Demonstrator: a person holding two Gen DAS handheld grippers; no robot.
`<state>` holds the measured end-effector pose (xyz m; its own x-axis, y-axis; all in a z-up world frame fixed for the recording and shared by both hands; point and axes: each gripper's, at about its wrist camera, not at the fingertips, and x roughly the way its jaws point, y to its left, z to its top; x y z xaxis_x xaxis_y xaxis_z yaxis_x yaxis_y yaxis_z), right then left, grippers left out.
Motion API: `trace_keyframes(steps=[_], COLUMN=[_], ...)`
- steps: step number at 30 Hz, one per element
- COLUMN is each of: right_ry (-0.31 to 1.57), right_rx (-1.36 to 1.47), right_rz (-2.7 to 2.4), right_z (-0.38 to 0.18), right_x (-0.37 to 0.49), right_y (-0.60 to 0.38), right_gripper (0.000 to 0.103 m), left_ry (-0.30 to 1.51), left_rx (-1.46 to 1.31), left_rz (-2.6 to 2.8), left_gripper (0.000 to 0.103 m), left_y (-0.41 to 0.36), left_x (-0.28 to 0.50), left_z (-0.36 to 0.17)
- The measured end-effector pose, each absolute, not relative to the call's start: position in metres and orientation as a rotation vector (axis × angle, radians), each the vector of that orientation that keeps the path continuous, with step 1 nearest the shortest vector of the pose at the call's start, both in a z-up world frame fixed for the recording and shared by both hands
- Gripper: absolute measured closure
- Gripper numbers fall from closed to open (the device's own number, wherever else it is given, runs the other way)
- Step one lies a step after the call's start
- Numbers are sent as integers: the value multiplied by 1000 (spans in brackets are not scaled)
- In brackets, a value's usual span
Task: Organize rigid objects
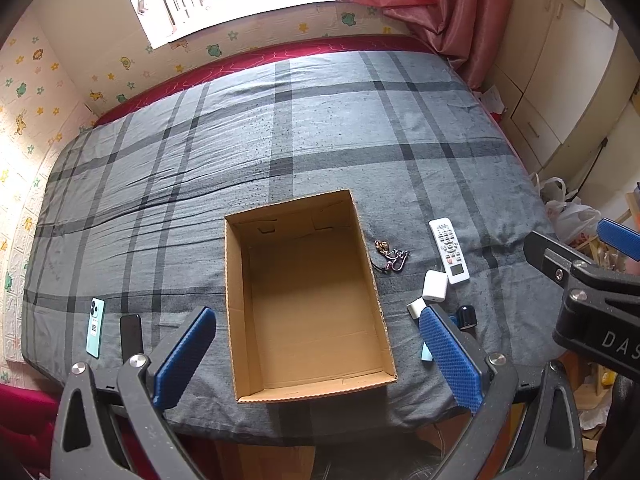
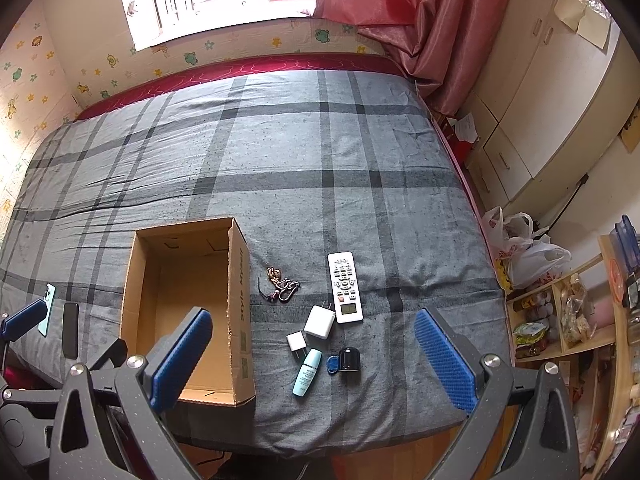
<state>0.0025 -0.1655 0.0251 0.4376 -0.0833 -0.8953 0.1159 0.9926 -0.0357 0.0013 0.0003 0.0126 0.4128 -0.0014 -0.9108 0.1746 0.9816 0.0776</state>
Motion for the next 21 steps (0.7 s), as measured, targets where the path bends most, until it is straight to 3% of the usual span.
trace_keyframes(steps=[21], right_ry=[1097], right_rx=[18], right_rz=[-86], right_z=[32], right_x=[6], right_y=[-169], right_gripper=[0], left_ry=[1136], left_rx=[152], left_rz=[-83], left_gripper=[0], left_y=[-8], left_x=[0], left_z=[20])
